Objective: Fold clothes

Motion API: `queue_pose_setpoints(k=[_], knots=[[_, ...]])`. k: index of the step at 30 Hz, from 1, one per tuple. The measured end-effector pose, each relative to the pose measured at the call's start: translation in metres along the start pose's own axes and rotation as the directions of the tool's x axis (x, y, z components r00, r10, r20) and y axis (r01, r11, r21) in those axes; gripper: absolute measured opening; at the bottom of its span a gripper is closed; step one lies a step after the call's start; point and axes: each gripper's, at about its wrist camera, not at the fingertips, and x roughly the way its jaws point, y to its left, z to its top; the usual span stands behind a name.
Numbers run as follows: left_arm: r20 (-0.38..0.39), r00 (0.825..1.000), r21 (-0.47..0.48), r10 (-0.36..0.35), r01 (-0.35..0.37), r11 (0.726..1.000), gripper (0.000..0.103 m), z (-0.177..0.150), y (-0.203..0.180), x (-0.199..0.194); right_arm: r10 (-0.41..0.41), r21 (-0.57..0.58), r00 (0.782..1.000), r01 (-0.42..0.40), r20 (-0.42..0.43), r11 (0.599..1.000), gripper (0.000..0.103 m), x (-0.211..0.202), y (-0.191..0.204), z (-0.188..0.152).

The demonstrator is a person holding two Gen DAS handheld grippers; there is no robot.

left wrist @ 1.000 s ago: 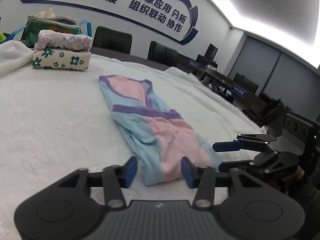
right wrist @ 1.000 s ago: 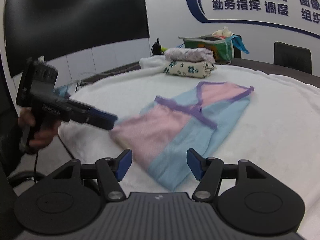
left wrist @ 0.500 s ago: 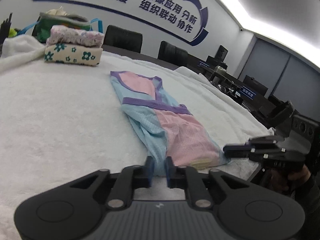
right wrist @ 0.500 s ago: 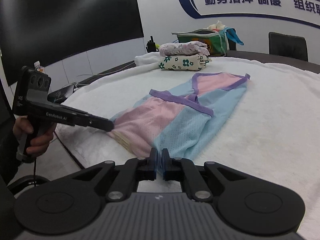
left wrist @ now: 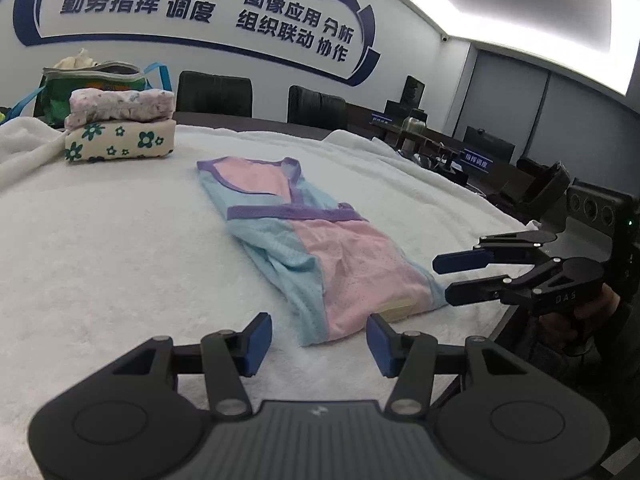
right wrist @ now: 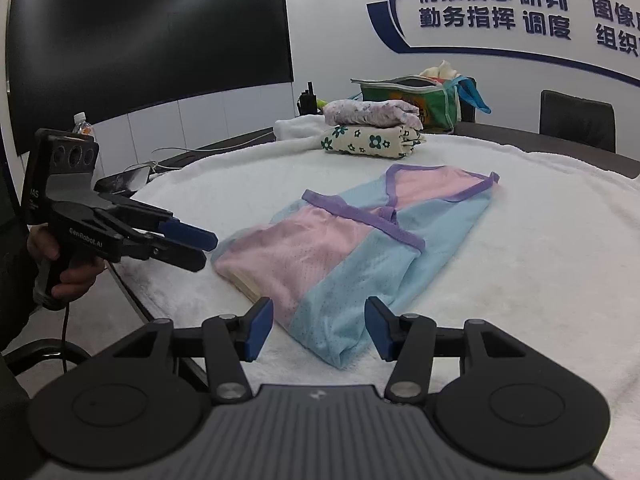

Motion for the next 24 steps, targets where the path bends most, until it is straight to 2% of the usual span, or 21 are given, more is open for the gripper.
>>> queue_pose_setpoints(k=[3,10,12,13,14,15,16,18,19,22,24], knots=[[0.0,1.0,0.013,-0.016,0.016,1.0,0.051,0.001,0.001,-0.002,-0.001,-0.009,1.0,0.001,0.002,1.0,0.052,0.0,0.003,0.002],[-0.038,0.999,0.052,-0.003,0.005,0.999,0.049,0.008,-0.003,0.009,0.005,-0.024,1.0,-0.005,-0.02,1.0,0.052,0.001,0.004,-0.004],[-0.047,0.999,0.058,-0.003,0.005,0.998,0.042,0.01,-0.003,0.013,-0.002,-0.029,0.999,0.001,-0.033,1.0,0.052,0.001,0.002,-0.009],[-0.052,0.999,0.06,-0.001,0.004,0.998,0.025,0.012,-0.003,0.015,-0.004,-0.028,0.999,0.003,-0.037,1.0,0.051,0.001,0.0,-0.011],[-0.058,0.998,0.063,0.001,0.003,0.998,0.01,0.013,-0.003,0.018,-0.008,-0.022,0.999,0.007,-0.035,1.0,0.045,0.002,-0.002,-0.012],[-0.064,0.998,0.066,0.002,0.002,0.998,0.008,0.015,-0.002,0.02,-0.012,-0.016,0.999,0.011,-0.031,1.0,0.038,0.003,-0.004,-0.012],[-0.07,0.998,0.068,0.004,0.001,0.998,0.006,0.016,-0.002,0.022,-0.014,-0.01,1.0,0.014,-0.025,1.0,0.023,0.004,-0.007,-0.012],[-0.077,0.997,0.047,-0.008,0.011,0.999,0.004,0.017,0.0,0.021,-0.022,0.002,1.0,0.022,0.007,1.0,0.012,0.005,-0.01,-0.011],[-0.076,0.997,0.037,-0.016,0.018,0.999,0.003,0.017,0.0,0.018,-0.017,-0.002,1.0,0.017,0.011,1.0,0.003,0.004,-0.009,-0.011],[-0.084,0.995,0.019,-0.053,0.055,0.998,0.001,0.014,-0.003,0.001,0.012,-0.025,1.0,-0.012,0.001,1.0,0.002,-0.001,-0.004,-0.008],[-0.079,0.994,-0.005,-0.078,0.078,0.997,0.0,0.01,-0.005,-0.009,0.064,-0.039,0.998,-0.064,-0.02,0.997,0.001,-0.009,0.001,-0.007]])
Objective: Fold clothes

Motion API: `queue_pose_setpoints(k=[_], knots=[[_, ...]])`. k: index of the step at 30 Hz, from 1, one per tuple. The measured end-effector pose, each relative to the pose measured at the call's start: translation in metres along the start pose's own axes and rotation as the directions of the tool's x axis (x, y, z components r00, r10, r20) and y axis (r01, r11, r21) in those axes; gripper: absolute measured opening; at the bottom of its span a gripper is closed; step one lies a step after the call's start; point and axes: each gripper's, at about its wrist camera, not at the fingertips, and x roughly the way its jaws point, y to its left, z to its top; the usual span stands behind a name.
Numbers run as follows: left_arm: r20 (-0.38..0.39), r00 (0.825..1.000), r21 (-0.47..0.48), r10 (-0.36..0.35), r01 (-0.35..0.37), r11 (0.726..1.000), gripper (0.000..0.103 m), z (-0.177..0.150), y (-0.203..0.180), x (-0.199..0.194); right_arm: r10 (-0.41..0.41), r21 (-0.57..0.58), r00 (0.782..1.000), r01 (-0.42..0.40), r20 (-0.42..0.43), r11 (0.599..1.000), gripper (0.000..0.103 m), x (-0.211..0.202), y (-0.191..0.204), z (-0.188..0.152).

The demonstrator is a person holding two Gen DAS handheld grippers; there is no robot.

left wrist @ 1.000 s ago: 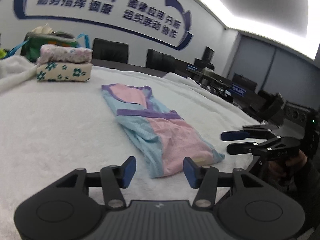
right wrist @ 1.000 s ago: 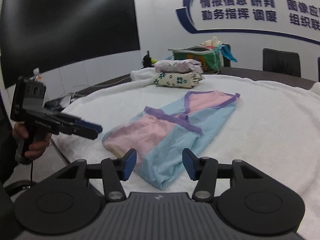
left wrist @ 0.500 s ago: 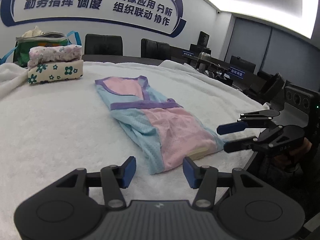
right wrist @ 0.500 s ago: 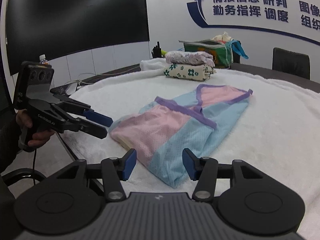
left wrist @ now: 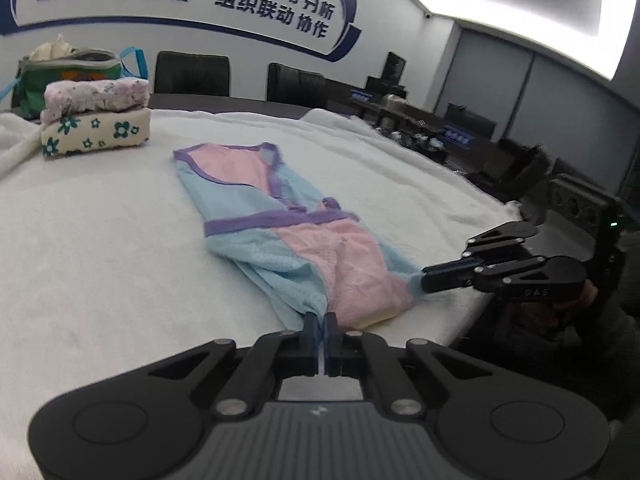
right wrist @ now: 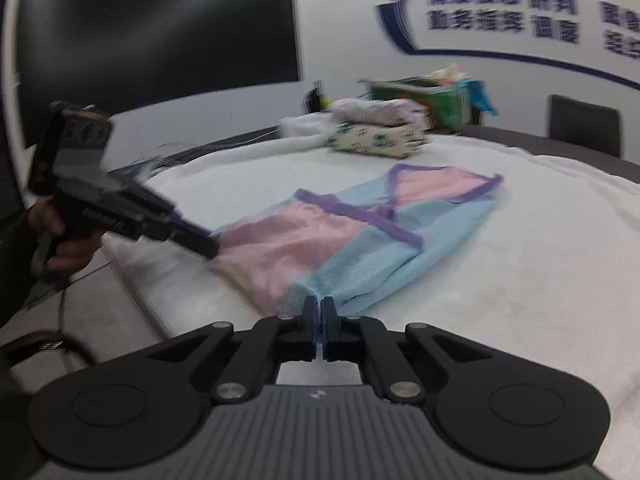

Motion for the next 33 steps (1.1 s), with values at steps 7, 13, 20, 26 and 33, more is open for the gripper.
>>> queue_pose_setpoints(k=[7,13,20,26,33], knots=[[0.055,0.998,-0.137,-0.036,0.043,0.99,0.04,0.0,0.022,-0.011,-0.009,0.053,1.0,0.008,0.012,0.999,0.057,-0.017,-0.003,0.007],[0.095,0.989,-0.217,0.109,-0.086,0.972,0.054,0.029,0.032,0.001,-0.141,0.247,0.983,0.109,0.116,0.963,0.071,-0.001,-0.026,0.033],[0.071,0.976,-0.225,0.207,-0.187,0.956,0.054,0.038,0.036,0.019,-0.2,0.279,0.974,0.163,0.107,0.946,0.071,0.024,-0.029,0.047],[0.072,0.974,-0.237,0.213,-0.19,0.953,0.055,0.033,0.04,0.016,-0.246,0.269,0.964,0.212,0.1,0.94,0.071,0.02,-0.028,0.046],[0.054,0.979,-0.227,0.197,-0.18,0.957,0.055,0.032,0.037,0.023,-0.25,0.278,0.963,0.216,0.095,0.936,0.078,0.019,-0.033,0.045]])
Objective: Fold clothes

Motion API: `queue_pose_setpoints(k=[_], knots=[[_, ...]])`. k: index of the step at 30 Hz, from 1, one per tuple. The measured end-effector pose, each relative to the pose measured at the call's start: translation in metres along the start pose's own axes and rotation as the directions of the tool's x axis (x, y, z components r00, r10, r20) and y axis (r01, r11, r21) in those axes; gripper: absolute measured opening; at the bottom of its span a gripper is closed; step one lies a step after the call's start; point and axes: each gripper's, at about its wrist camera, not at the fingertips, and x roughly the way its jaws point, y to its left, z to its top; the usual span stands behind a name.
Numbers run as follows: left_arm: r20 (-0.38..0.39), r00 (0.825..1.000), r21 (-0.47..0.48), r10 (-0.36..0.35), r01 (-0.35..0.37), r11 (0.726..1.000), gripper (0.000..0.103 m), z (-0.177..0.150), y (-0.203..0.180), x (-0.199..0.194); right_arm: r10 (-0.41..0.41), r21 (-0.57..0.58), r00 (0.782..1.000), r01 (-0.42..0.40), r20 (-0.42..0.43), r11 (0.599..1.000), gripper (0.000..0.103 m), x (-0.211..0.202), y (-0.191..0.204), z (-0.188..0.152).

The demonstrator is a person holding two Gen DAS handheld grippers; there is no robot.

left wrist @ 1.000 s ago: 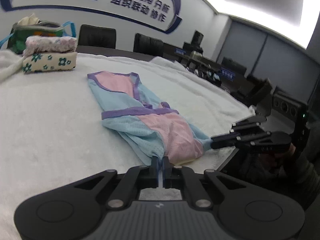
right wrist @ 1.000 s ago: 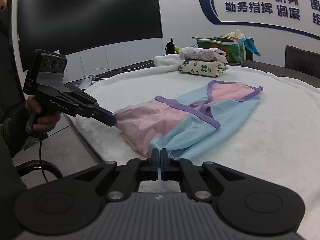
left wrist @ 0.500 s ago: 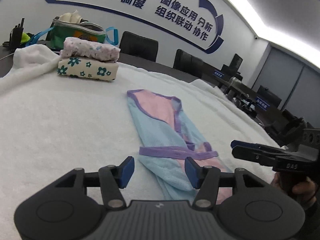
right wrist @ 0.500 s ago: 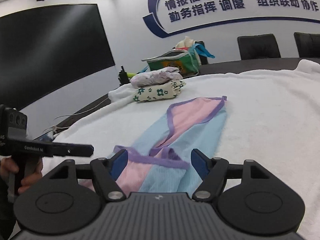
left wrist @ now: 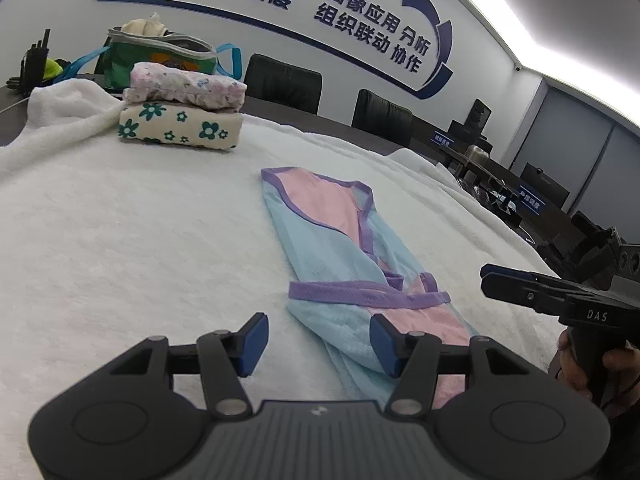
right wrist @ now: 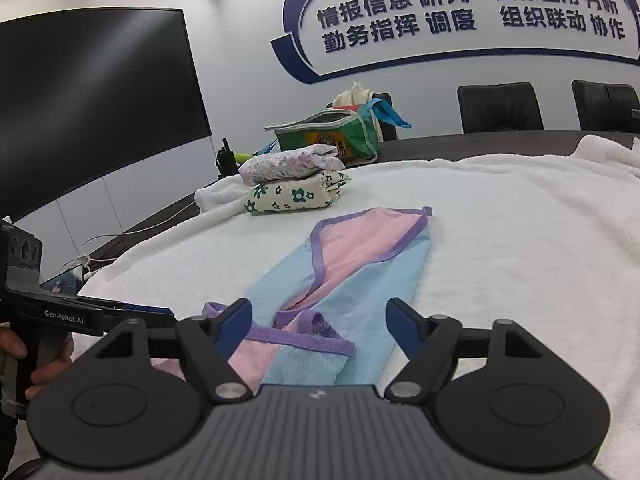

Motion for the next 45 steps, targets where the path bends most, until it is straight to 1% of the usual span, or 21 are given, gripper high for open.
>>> queue_pose_setpoints(k=[5,13,14,16,21,22,23,24,25,26,29,32,33,35,37,39,40,42,43,44,45], knots=[[-0.009,1.0,-0.012,0.004,-0.004,1.0,0.055,-0.001,0.001,0.002,-0.024,-0.037,0.999,0.023,-0.049,0.999,0.078,0.006,0.002,-0.003],[-0.01,1.0,-0.015,-0.005,0.005,1.0,0.055,0.002,0.0,0.003,-0.05,-0.073,0.999,0.049,-0.009,0.996,0.078,0.005,0.008,-0.004],[-0.011,1.0,-0.017,-0.008,0.008,1.0,0.055,0.003,0.0,0.004,-0.058,-0.08,0.998,0.059,0.008,0.995,0.081,0.004,0.01,-0.005],[-0.016,1.0,-0.016,-0.013,0.013,1.0,0.055,0.005,-0.003,0.008,-0.052,-0.07,0.999,0.051,-0.006,0.996,0.085,0.005,0.009,-0.006],[-0.038,0.999,-0.004,-0.037,0.036,0.999,0.052,0.013,-0.013,0.022,-0.006,-0.04,0.999,0.004,-0.047,0.999,0.085,0.013,0.008,-0.005],[-0.052,0.998,-0.002,-0.042,0.042,0.999,0.044,0.013,-0.014,0.026,-0.002,-0.032,0.998,0.001,-0.057,0.999,0.082,0.015,0.008,-0.005],[-0.066,0.997,0.0,-0.047,0.048,0.999,0.022,0.013,-0.016,0.03,0.005,-0.023,0.998,-0.007,-0.069,1.0,0.069,0.018,0.007,-0.005],[-0.075,0.996,0.001,-0.052,0.052,0.999,0.012,0.013,-0.017,0.033,0.014,-0.013,0.996,-0.016,-0.093,1.0,0.059,0.023,0.006,-0.006],[-0.07,0.996,0.002,-0.057,0.058,0.998,0.008,0.013,-0.019,0.034,0.023,-0.003,0.992,-0.024,-0.12,1.0,0.037,0.028,0.005,-0.008],[-0.057,0.996,0.009,-0.066,0.066,0.998,0.006,0.012,-0.021,0.033,0.031,0.004,0.99,-0.03,-0.137,1.0,0.024,0.031,0.004,-0.009],[-0.026,0.993,0.001,-0.113,0.114,0.994,0.003,0.016,-0.026,0.028,0.05,0.019,0.984,-0.047,-0.173,0.999,0.01,0.039,0.004,-0.013],[0.031,0.976,-0.001,-0.216,0.216,0.976,0.002,0.025,-0.033,0.019,0.066,0.03,0.992,-0.063,-0.111,0.998,0.004,0.029,0.003,-0.008],[0.035,0.97,-0.006,-0.239,0.24,0.971,0.003,0.028,-0.033,0.021,0.065,0.033,0.995,-0.063,-0.08,0.997,0.004,0.024,0.003,-0.004],[0.001,0.974,-0.04,-0.225,0.225,0.974,0.004,0.032,-0.029,0.035,0.058,0.035,0.998,-0.056,-0.035,0.998,0.004,0.018,0.001,0.002],[-0.073,0.984,-0.078,-0.163,0.157,0.984,0.007,0.03,-0.02,0.06,0.025,0.028,0.999,-0.023,-0.048,0.999,0.005,0.026,-0.001,0.003],[-0.112,0.985,-0.137,-0.131,0.116,0.984,0.011,0.023,-0.009,0.075,-0.009,0.026,0.993,0.012,-0.115,1.0,0.008,0.044,-0.003,-0.002],[-0.093,0.984,-0.161,-0.152,0.136,0.978,0.018,0.021,-0.005,0.073,-0.025,0.02,0.989,0.029,-0.145,0.999,0.014,0.052,-0.003,-0.007],[-0.07,0.983,-0.158,-0.17,0.157,0.975,0.036,0.016,0.0,0.062,-0.03,0.001,0.991,0.03,-0.131,1.0,0.026,0.053,-0.001,-0.011],[-0.061,0.983,-0.144,-0.173,0.163,0.976,0.05,0.014,0.002,0.055,-0.029,-0.005,0.992,0.029,-0.119,1.0,0.043,0.05,0.0,-0.01],[-0.053,0.983,-0.129,-0.177,0.169,0.977,0.056,0.012,0.003,0.048,-0.031,-0.008,0.995,0.03,-0.098,1.0,0.054,0.044,-0.001,-0.009],[-0.045,0.983,-0.115,-0.18,0.174,0.978,0.06,0.01,0.004,0.041,-0.034,-0.011,0.997,0.033,-0.073,0.999,0.054,0.036,-0.002,-0.007]])
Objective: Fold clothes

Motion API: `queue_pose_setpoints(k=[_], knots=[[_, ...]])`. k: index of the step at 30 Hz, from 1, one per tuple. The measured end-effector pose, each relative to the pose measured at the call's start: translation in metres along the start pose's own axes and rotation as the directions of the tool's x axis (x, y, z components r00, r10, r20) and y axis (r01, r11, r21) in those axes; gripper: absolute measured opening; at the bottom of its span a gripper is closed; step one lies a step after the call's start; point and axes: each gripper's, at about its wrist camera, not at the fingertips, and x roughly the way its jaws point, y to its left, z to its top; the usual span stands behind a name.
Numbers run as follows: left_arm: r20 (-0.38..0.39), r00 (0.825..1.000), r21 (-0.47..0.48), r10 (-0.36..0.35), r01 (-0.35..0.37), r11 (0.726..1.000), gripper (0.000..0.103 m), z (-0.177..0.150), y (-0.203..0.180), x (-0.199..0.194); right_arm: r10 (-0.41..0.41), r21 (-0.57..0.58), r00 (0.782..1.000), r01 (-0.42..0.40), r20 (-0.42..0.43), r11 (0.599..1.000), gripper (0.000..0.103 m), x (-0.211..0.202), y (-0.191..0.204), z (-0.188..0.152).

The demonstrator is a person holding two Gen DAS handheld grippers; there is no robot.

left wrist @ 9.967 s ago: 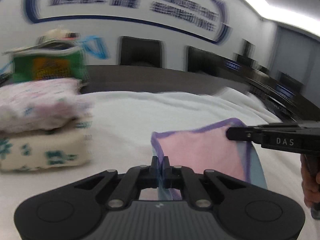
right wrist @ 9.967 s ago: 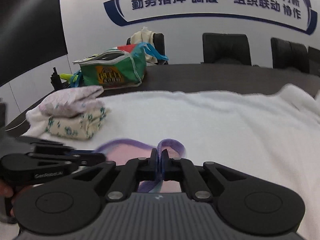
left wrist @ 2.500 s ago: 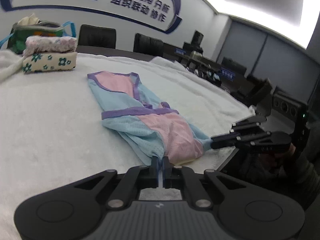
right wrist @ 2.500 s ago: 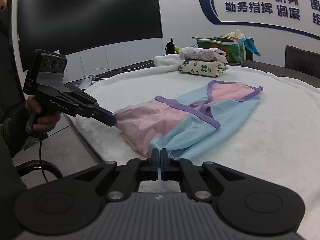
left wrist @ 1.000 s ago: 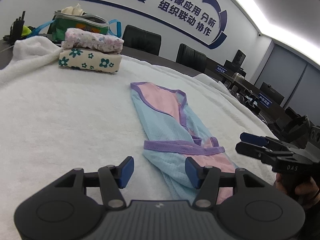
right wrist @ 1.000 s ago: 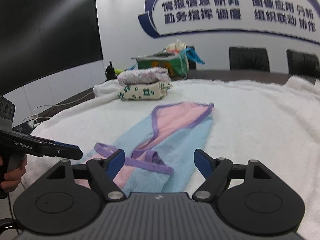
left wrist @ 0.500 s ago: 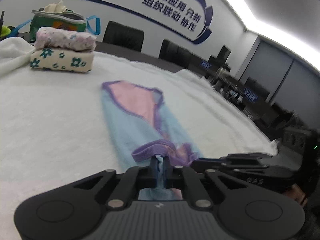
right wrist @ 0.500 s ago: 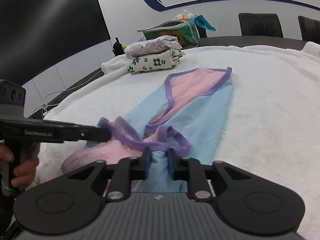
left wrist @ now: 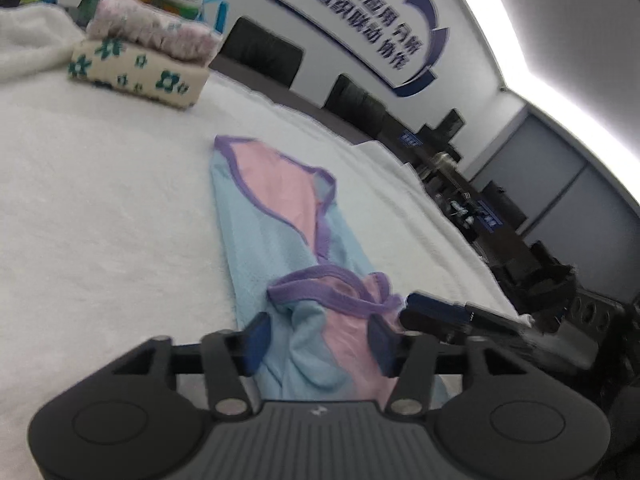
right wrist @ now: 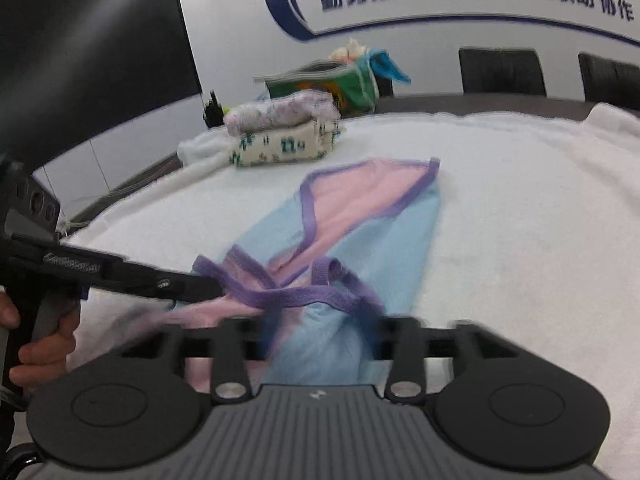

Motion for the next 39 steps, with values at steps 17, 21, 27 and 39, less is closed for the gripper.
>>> queue_pose_setpoints(k=[17,21,27,39], knots=[[-0.003,0.999,0.427,-0.036,0.034,0.903,0.067,-0.044,-0.037,-0.046,0.122,-0.377,0.991,-0.133,-0.051,0.917,0.061,-0.06,0.031,-0.047],[-0.006,1.0,0.436,0.006,-0.003,0.9,0.063,-0.039,-0.04,-0.042,0.126,-0.439,0.992,-0.117,-0.009,0.891,0.061,-0.066,0.039,-0.043],[0.02,1.0,0.509,0.011,-0.02,0.861,0.064,-0.037,-0.042,-0.052,0.214,-0.619,0.974,-0.212,-0.071,0.756,0.063,-0.035,0.073,-0.035],[0.122,0.971,0.792,0.205,-0.22,0.57,0.07,-0.048,-0.076,-0.007,0.398,-0.388,0.891,-0.453,-0.219,0.803,0.017,0.007,0.032,0.005]])
